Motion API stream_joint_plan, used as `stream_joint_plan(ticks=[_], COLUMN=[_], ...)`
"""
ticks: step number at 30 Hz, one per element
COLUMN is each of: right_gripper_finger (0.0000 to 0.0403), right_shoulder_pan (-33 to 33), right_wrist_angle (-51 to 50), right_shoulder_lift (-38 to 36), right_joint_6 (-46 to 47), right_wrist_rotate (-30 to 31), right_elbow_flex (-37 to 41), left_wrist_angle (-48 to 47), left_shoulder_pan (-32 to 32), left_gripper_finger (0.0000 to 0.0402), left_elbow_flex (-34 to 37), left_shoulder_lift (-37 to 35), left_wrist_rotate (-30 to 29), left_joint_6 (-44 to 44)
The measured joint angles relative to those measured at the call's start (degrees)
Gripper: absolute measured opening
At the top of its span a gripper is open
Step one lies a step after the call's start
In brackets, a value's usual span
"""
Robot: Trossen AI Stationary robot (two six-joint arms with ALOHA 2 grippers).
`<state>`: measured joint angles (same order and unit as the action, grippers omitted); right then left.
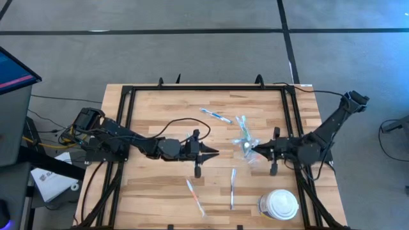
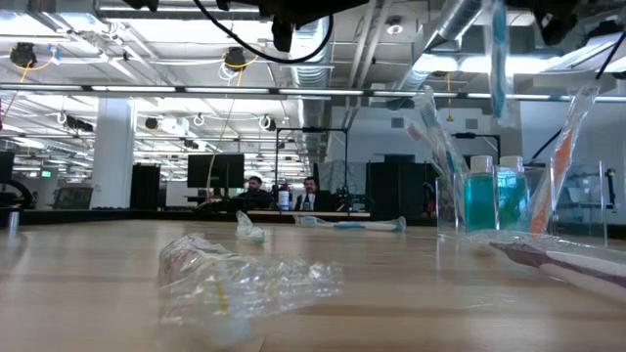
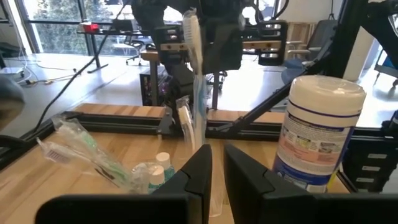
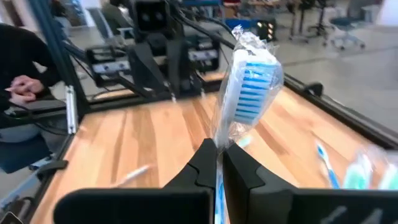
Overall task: Pick & Place toothbrushing station
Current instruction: Put the bottom blue toothbrush into the transparent organizer
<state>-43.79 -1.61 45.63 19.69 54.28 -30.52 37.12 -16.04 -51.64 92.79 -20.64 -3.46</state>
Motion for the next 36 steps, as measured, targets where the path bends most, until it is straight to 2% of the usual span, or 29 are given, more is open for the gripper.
stream_joint_plan(ticks=[8,11,15,24,36], right_gripper_finger=[0.0,0.0,0.0,0.0,0.0], right_shoulder_pan=[-5.94,-7.22,-8.04,-8.29,-8.15], right_wrist_angle=[-3.59,-8.37,-14.34,-17.41,-18.12], right_shoulder_lift=[-0.02,0.0,0.35,1.29,8.58], right_joint_6=[3.75,8.6,16.44,20.46,27.16], right_wrist_rotate=[7.64,10.19,11.3,11.85,13.47], right_elbow_flex=[0.0,0.0,0.02,0.02,0.02], left_wrist_angle=[-0.26,-0.26,-0.28,-0.28,-0.3], left_shoulder_pan=[-0.23,-0.23,-0.23,-0.23,-0.23], left_gripper_finger=[0.0034,0.0035,0.0034,0.0034,0.0034], left_elbow_flex=[0.0,0.0,0.0,0.02,0.02], left_shoulder_lift=[0.02,0.02,0.04,0.04,0.04], left_wrist_rotate=[-0.04,-0.07,-0.06,-0.07,-0.07], left_joint_6=[0.0,-0.01,0.0,0.0,0.0])
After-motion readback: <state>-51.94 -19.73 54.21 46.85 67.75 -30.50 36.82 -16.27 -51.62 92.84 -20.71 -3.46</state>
